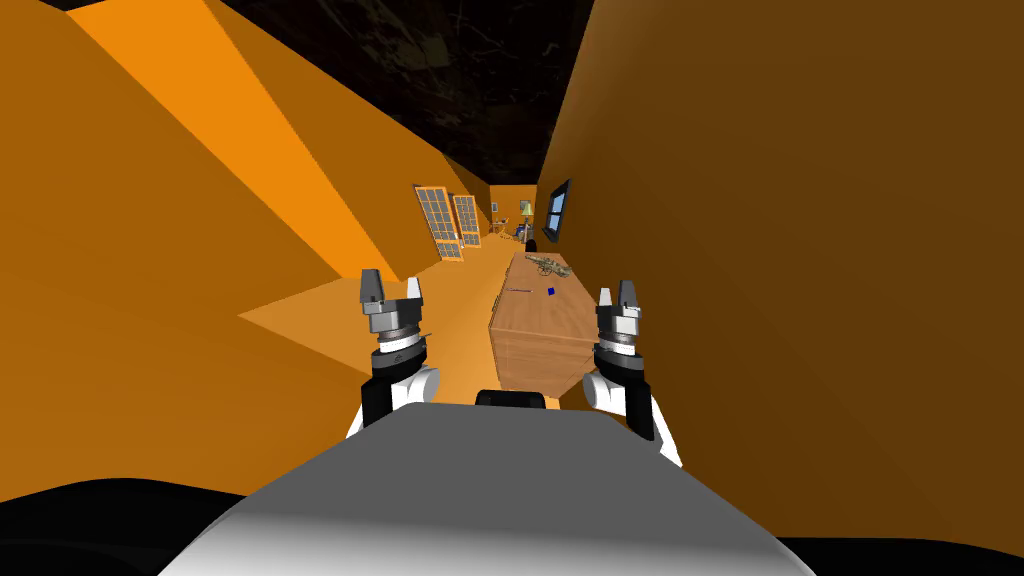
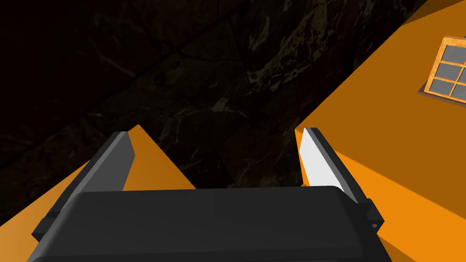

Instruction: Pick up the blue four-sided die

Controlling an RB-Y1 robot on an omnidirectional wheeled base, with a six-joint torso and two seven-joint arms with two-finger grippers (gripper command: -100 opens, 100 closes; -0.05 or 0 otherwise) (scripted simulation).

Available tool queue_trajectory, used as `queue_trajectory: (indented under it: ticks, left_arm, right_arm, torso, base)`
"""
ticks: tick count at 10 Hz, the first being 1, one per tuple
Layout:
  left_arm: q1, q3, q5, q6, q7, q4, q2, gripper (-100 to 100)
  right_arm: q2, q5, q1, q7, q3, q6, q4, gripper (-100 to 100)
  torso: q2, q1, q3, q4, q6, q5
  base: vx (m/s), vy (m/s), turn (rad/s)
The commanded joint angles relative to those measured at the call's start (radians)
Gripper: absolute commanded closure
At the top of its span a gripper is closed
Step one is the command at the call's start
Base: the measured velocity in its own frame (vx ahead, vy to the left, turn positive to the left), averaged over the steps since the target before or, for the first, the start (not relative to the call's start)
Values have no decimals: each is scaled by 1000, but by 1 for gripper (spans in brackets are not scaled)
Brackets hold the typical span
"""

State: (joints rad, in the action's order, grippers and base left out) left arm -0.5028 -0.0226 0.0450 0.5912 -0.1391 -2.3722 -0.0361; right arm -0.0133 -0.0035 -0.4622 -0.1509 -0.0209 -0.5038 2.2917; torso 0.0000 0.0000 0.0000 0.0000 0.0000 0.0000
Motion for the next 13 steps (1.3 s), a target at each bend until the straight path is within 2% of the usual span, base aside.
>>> queue_trajectory:
  ticks: [1, 4, 5, 7, 10, 11, 12, 13]
  left_arm:
    - [0, 0, 0, 0, 0, 0, 0, 0]
    - [0, 0, 0, 0, 0, 0, 0, 0]
    - [0, 0, 0, 0, 0, 0, 0, 0]
    - [0, 0, 0, 0, 0, 0, 0, 0]
    - [0, 0, 0, 0, 0, 0, 0, 0]
    - [0, 0, 0, 0, 0, 0, 0, 0]
    - [0, 0, 0, 0, 0, 0, 0, 0]
    - [0, 0, 0, 0, 0, 0, 0, 0]
  right_arm:
    - [-50, -5, 2, 1, 5, 0, -21, -100]
    - [-137, -15, 8, 5, 16, 2, -75, -100]
    - [-148, -15, 8, 5, 16, 2, -75, -100]
    - [-220, -24, 16, 8, 26, 6, -127, -100]
    - [-284, -28, 21, 11, 31, 9, -157, -100]
    - [-319, -33, 27, 13, 37, 12, -190, -100]
    - [-338, -33, 27, 13, 37, 12, -190, -100]
    - [-371, -38, 33, 16, 43, 15, -226, -100]
  torso:
    - [0, 0, 0, 0, 0, 0]
    - [3, 8, 2, 1, 0, 2]
    - [4, 9, 2, 1, 0, 2]
    - [3, 7, 2, 1, 0, 2]
    - [3, 7, 2, 1, 0, 1]
    - [2, 6, 1, 1, 0, 2]
    - [2, 6, 1, 0, 0, 1]
    - [1, 5, 1, 0, 0, 1]
  base:
    - [-31, 62, -112]
    - [-53, 122, -139]
    - [-47, 116, -42]
    - [-49, 96, -156]
    - [-46, 94, -71]
    - [-33, 90, -140]
    - [-29, 74, -72]
    - [-30, 89, -134]
